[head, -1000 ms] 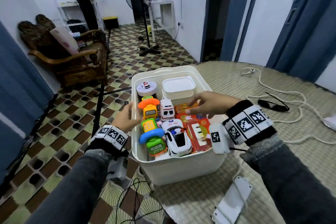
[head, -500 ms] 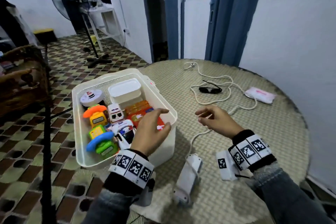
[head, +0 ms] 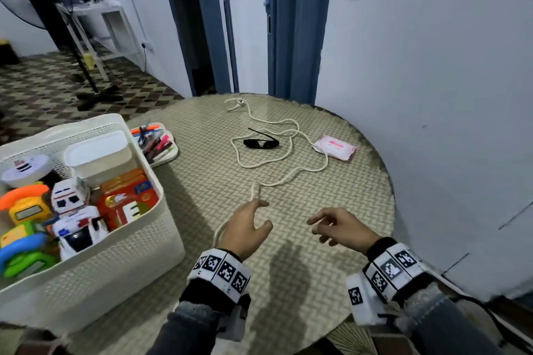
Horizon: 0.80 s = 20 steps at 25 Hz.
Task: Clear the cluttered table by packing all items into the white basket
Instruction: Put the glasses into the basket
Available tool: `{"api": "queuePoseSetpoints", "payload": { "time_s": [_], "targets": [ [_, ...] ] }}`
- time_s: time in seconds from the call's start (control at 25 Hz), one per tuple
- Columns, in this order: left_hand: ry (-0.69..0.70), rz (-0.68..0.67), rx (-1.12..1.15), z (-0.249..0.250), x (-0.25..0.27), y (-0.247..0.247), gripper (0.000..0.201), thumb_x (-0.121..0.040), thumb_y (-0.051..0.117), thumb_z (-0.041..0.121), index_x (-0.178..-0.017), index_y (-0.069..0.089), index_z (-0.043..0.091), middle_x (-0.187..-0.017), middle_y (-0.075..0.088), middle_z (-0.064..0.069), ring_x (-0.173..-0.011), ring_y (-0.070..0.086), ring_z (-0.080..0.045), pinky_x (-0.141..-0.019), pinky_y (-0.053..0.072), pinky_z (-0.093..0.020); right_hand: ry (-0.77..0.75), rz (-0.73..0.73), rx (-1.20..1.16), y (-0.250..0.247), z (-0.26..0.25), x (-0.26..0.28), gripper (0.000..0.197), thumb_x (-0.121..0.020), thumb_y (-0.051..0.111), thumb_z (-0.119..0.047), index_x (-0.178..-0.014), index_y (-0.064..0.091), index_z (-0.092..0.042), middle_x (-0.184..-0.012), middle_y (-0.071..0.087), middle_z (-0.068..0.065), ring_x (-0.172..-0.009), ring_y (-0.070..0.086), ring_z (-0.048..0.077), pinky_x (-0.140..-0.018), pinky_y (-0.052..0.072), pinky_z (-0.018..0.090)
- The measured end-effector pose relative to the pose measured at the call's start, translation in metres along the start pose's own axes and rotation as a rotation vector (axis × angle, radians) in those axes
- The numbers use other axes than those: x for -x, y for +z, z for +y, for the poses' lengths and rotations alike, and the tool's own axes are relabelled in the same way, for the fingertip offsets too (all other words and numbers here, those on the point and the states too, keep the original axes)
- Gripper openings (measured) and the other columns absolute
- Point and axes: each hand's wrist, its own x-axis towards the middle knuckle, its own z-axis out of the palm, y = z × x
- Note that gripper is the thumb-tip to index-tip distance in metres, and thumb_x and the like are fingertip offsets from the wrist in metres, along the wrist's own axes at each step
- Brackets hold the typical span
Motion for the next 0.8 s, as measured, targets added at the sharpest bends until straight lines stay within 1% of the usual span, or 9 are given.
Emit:
{"api": "queuePoseSetpoints", "payload": {
  "time_s": [0.16,0.24,0.36,0.44,0.52,0.56,0.64,0.72,0.8],
  "targets": [
    [-0.072,-0.018,0.016,0.009,-0.004,0.034,0.040,-0.092,0.058,0.024,-0.130,0.050,0.022,-0.136,0.049,0.007,-0.131,0.040,-0.011,-0.106,0.033,-0.028,0.020,-0.058,-0.017,-0.018,0.020,-0.009,0.016,-0.090,0.058,-0.009,-0.103,0.066,-0.014,-0.084,0.066,0.003,-0.075,0.064,0.016,-0.063,0.048,0.027],
    [-0.084,-0.013,0.029,0.005,-0.011,0.043,0.038,-0.091,0.059,0.024,-0.128,0.051,0.024,-0.136,0.051,0.007,-0.131,0.042,-0.012,-0.105,0.034,-0.028,0.028,-0.096,-0.032,-0.021,0.024,-0.021,0.017,-0.089,0.057,-0.008,-0.102,0.066,-0.014,-0.088,0.069,0.005,-0.075,0.064,0.016,-0.064,0.048,0.027],
    [-0.123,0.002,0.004,-0.006,-0.034,0.050,0.040,-0.092,0.057,0.025,-0.132,0.050,0.024,-0.138,0.050,0.008,-0.130,0.044,-0.011,-0.100,0.033,-0.022,0.021,-0.153,-0.027,-0.023,0.023,-0.047,0.016,-0.089,0.056,-0.006,-0.099,0.066,-0.014,-0.087,0.069,0.006,-0.073,0.063,0.017,-0.061,0.047,0.027],
    [-0.139,-0.014,-0.011,-0.019,-0.057,0.053,0.045,-0.093,0.056,0.026,-0.137,0.045,0.022,-0.143,0.046,0.005,-0.132,0.042,-0.013,-0.103,0.033,-0.025,0.002,-0.182,-0.015,-0.023,0.020,-0.067,0.016,-0.089,0.056,-0.004,-0.096,0.066,-0.013,-0.085,0.069,0.006,-0.072,0.062,0.018,-0.059,0.046,0.027],
    [-0.120,-0.049,-0.076,-0.033,-0.081,0.055,0.051,-0.094,0.056,0.026,-0.141,0.039,0.019,-0.150,0.037,0.000,-0.139,0.033,-0.018,-0.111,0.031,-0.031,-0.004,-0.196,-0.010,-0.022,0.019,-0.086,0.017,-0.089,0.055,-0.003,-0.094,0.066,-0.014,-0.088,0.070,0.011,-0.071,0.062,0.018,-0.059,0.046,0.029],
    [-0.111,-0.073,-0.130,-0.041,-0.094,0.056,0.054,-0.094,0.056,0.024,-0.143,0.036,0.018,-0.155,0.028,-0.002,-0.144,0.024,-0.019,-0.113,0.027,-0.033,-0.001,-0.202,-0.005,-0.022,0.020,-0.096,0.018,-0.089,0.054,-0.003,-0.093,0.066,-0.015,-0.090,0.071,0.012,-0.071,0.063,0.018,-0.061,0.047,0.031],
    [-0.123,-0.159,-0.251,-0.054,-0.120,0.062,0.060,-0.095,0.052,0.021,-0.149,0.026,0.016,-0.160,0.007,-0.003,-0.148,0.005,-0.019,-0.117,0.018,-0.034,0.014,-0.205,-0.005,-0.024,0.025,-0.116,0.020,-0.090,0.051,-0.003,-0.091,0.066,-0.017,-0.091,0.071,0.012,-0.071,0.063,0.018,-0.064,0.049,0.034],
    [-0.152,-0.277,-0.399,-0.068,-0.147,0.068,0.064,-0.098,0.046,0.019,-0.152,0.011,0.013,-0.160,-0.008,-0.005,-0.147,-0.007,-0.021,-0.119,0.010,-0.035,0.040,-0.191,-0.020,-0.027,0.031,-0.133,0.021,-0.091,0.050,-0.004,-0.090,0.066,-0.017,-0.088,0.070,0.011,-0.070,0.063,0.018,-0.063,0.049,0.033],
    [-0.201,-0.371,-0.515,-0.083,-0.168,0.073,0.063,-0.102,0.035,0.017,-0.152,-0.002,0.012,-0.159,-0.015,-0.008,-0.146,-0.012,-0.022,-0.119,0.003,-0.037,0.077,-0.186,-0.042,-0.028,0.037,-0.143,0.022,-0.092,0.048,-0.002,-0.089,0.065,-0.016,-0.083,0.069,0.009,-0.069,0.062,0.019,-0.059,0.046,0.030]
  ]
}}
